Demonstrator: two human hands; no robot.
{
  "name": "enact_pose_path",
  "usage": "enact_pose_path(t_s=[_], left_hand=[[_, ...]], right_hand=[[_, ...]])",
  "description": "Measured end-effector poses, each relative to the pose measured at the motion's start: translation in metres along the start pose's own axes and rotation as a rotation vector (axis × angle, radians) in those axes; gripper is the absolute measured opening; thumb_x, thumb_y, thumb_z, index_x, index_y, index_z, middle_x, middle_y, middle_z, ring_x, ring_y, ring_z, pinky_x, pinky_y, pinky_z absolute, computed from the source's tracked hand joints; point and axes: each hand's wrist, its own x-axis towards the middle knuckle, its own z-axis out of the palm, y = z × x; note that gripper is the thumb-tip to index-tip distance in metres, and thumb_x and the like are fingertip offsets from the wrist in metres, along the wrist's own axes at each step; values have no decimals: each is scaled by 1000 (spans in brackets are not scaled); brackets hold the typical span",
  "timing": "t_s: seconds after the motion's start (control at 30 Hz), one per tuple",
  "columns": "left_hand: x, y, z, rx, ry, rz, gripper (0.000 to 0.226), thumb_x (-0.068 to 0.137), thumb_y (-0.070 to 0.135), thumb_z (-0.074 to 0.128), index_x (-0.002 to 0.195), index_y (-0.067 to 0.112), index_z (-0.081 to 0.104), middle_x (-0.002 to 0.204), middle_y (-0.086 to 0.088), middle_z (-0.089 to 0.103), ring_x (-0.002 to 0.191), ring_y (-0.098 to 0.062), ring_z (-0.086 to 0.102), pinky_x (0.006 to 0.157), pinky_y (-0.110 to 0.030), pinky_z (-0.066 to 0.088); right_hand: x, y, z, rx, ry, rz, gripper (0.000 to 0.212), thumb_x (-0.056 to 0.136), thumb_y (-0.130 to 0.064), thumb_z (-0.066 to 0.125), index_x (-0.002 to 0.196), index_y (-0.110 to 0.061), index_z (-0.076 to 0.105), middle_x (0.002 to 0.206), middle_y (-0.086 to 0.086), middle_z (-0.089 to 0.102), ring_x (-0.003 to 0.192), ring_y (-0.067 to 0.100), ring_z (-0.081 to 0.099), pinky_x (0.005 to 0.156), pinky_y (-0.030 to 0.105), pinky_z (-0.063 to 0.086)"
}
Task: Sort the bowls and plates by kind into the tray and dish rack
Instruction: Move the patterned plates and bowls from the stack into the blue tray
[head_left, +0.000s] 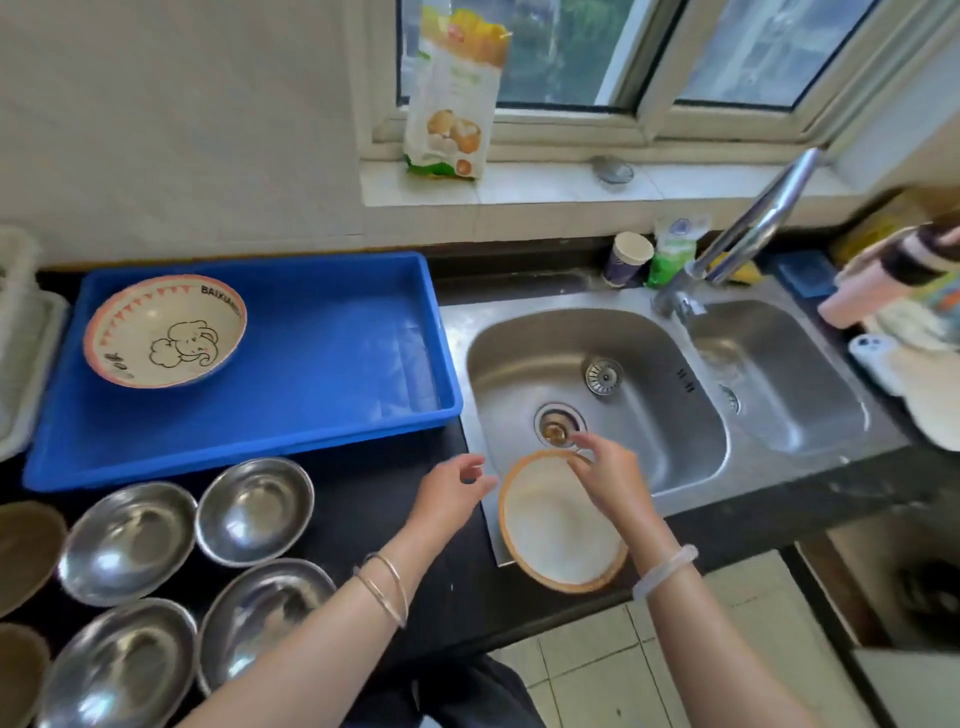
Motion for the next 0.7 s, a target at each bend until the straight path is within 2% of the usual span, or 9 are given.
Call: enact_pose_path(t_s=[0.1,0.17,0.23,0.37,0.5,0.63,0.7], left_hand=[[-4,0,25,-21,-128,-99,50,88,21,60,135,26,44,114,-1,58,107,-23,57,84,-38,53],[-6,-3,34,-76,-179,-164,55,89,14,57,137,32,39,106,1,56,105,-24,58,72,-34,55],[-7,-6,38,-165,-196,-217,59,90,7,54,139,33,35,114,-5,55,105,-27,59,69,-35,56],[-7,-7,40,-215,-184,-231,60,90,3,52,141,30,34,111,-6,54,98,-26,61,58,-31,57],[-6,-3,22,-249,-167,-220,59,88,3,55,139,26,37,105,-4,58,91,-22,64,54,-28,58],[-4,7,-20,-336,-77,-185,47,86,16,62,130,25,47,103,-2,64,84,-18,69,51,-23,55],[-5,11,-46,-376,-14,-137,35,86,24,63,120,23,54,106,-2,66,83,-17,70,53,-20,55]], right_hand=[[-11,37,-9,-6,-38,66,36,89,-17,61,125,-13,60,122,6,66,115,23,59,95,31,43],[-16,54,-10,60,-46,111,33,88,-16,62,120,-10,63,116,9,69,106,23,63,86,30,46],[-22,64,-9,150,-52,161,29,89,-21,61,116,-10,66,109,10,71,94,20,63,76,27,45],[-23,67,-6,139,-35,133,26,91,-26,58,108,-10,71,101,7,73,92,22,64,73,29,46],[-20,50,-10,132,-23,91,21,91,-26,59,98,-12,73,84,2,72,77,18,63,64,28,47],[-8,12,-17,213,-16,39,18,88,-23,62,97,-13,73,81,2,70,76,21,67,70,39,59],[0,-14,-15,319,-35,20,11,86,-19,63,89,-15,73,78,2,70,72,21,67,64,38,61]])
